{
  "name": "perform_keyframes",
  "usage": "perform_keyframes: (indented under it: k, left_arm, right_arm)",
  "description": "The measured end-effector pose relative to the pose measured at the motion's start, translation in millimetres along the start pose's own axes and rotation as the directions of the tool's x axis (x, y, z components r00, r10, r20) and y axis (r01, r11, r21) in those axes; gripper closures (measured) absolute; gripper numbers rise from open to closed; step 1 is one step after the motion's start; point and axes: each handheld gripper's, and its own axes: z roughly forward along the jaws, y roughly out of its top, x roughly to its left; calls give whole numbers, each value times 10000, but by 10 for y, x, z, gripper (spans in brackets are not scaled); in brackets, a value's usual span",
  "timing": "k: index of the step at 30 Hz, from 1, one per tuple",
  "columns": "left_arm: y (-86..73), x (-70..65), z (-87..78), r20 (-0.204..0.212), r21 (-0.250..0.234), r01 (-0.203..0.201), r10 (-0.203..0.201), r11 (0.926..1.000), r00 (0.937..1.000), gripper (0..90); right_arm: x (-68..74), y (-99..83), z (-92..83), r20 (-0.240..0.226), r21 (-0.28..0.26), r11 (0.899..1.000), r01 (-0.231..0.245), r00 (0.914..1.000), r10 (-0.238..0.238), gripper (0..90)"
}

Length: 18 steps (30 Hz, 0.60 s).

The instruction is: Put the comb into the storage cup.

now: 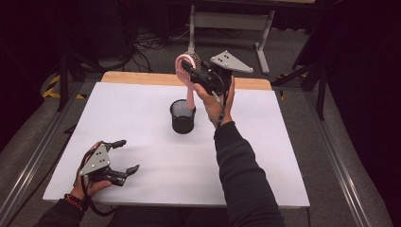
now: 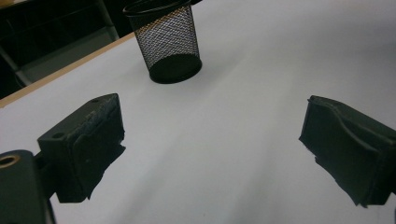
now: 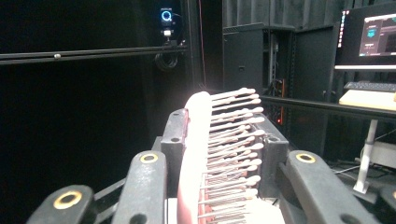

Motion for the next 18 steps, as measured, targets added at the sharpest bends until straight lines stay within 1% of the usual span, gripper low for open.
perform_keyframes:
  k: [3, 5, 17, 18]
  left_arm:
    - [-1, 1, -8, 50, -74, 44, -43, 10000, 10000, 66]
    - [7, 0, -13, 78, -155, 47, -46, 9999, 10000, 62]
    - [-8, 9, 17, 138, 1, 74, -74, 10000, 9999, 58]
    - [-7, 5, 15, 168, -11, 95, -95, 10000, 9998, 56]
  right_arm:
    - [-10, -28, 26, 81, 95, 10000, 9, 10000, -10, 636]
    - [-22, -49, 48, 70, 83, 9999, -109, 9999, 109, 636]
    - [-24, -178, 125, 109, 227, 9994, -259, 9996, 257, 636]
    - [-22, -213, 132, 161, 289, 9991, -308, 9994, 304, 636]
